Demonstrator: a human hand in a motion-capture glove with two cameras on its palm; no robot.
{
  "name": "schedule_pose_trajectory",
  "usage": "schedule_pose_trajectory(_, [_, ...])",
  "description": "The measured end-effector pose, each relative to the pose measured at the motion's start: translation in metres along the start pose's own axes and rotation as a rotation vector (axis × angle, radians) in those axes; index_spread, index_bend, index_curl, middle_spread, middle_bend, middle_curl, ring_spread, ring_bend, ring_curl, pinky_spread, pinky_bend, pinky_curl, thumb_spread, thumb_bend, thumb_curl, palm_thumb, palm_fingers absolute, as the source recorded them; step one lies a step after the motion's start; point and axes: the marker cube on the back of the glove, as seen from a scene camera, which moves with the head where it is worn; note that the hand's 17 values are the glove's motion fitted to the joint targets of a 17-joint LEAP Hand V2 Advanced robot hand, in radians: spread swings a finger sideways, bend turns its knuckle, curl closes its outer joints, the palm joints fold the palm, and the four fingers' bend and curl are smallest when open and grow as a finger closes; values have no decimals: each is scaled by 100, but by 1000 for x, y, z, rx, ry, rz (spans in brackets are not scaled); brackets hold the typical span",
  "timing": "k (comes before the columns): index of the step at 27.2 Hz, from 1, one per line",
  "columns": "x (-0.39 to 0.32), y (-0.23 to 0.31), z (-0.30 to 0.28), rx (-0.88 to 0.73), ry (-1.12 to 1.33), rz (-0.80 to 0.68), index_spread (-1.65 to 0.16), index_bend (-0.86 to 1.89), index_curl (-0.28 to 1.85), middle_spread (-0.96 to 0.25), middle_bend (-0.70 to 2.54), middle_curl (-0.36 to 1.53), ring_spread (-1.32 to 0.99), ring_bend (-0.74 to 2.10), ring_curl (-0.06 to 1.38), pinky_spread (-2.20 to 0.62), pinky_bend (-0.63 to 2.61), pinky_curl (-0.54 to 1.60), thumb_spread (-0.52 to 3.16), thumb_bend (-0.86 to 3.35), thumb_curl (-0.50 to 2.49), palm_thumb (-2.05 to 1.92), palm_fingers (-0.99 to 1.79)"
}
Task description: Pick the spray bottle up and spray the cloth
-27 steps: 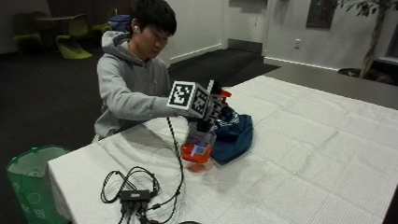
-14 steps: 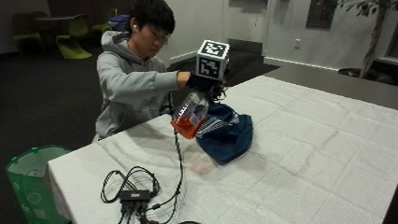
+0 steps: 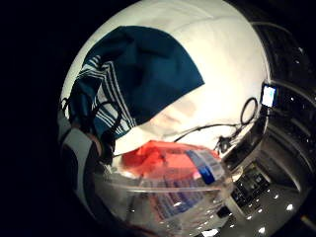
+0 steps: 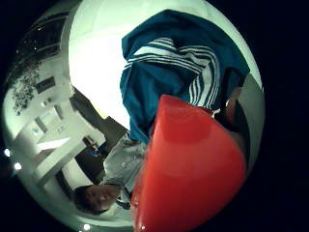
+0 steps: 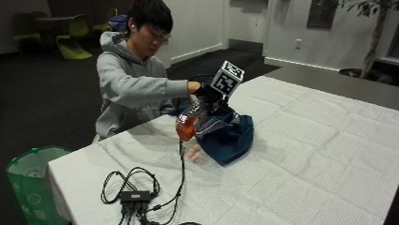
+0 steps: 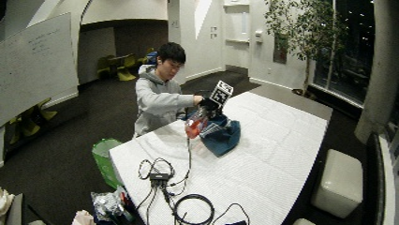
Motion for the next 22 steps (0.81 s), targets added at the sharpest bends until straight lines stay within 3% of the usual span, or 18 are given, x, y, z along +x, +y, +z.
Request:
schedule_pose_trajectory(14, [1,40,-38,67,14,46,-21,46,54,-13,63,52,-18,70,48,-28,40,40,20,-3,74,93,140])
schedule_pose_trajectory(22, [-11,20,-4,3,26,19,-21,46,55,-13,63,52,-18,70,48,-28,40,40,20,-3,75,93,140])
